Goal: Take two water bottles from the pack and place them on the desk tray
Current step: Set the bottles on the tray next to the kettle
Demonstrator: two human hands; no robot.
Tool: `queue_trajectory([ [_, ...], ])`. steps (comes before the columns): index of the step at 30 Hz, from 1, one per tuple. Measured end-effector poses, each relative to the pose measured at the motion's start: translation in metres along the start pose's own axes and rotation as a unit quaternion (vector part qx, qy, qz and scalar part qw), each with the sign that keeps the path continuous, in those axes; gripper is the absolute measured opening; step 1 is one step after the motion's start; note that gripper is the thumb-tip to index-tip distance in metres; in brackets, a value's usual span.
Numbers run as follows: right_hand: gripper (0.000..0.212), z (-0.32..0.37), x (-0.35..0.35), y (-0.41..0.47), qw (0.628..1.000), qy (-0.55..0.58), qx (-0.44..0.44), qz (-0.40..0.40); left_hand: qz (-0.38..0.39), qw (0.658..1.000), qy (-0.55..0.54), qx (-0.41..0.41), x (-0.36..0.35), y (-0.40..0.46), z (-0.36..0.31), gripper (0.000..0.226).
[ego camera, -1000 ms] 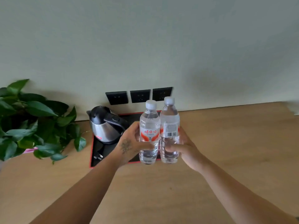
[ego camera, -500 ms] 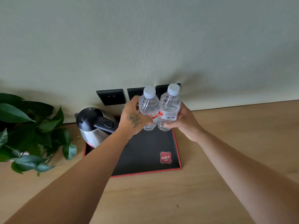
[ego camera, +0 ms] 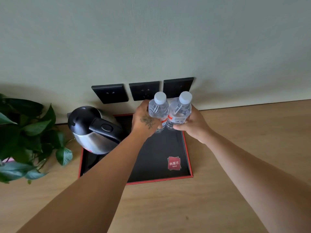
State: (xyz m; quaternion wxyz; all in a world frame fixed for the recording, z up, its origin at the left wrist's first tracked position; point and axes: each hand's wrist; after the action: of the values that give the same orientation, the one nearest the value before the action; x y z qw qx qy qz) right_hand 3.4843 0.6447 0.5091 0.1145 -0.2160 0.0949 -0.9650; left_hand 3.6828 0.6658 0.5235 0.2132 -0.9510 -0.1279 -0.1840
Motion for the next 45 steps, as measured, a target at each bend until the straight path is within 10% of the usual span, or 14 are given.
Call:
queue_trajectory([
  [17,0.066,0.02,0.017,-0.011,0.994,-0.097,0.057,-0.017,-0.03,0.997,-0.066,-0.034,0.006,-0.027,-0.003,0.082],
  [26,0.042,0.111,0.068,-0.024,0.83,-0.428,0.356,-0.022,-0.037,0.914,0.191,-0.355,0.058,-0.059,-0.064,0.041],
  [45,0.031,0.137,0.056,-0.017,0.835,-0.489,0.246,0.059,-0.007,0.943,0.225,-0.245,0.049,-0.026,-0.073,0.02],
])
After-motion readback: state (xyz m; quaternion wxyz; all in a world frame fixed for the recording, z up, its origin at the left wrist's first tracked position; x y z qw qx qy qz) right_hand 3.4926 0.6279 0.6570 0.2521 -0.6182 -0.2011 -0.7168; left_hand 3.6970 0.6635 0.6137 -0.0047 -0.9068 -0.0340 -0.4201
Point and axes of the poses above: each hand's wrist, its own y-axis towards the middle knuckle, its own x-axis out of the back of the hand, z = x × y, and after that the axes turned 4 degrees about -z, right-handed
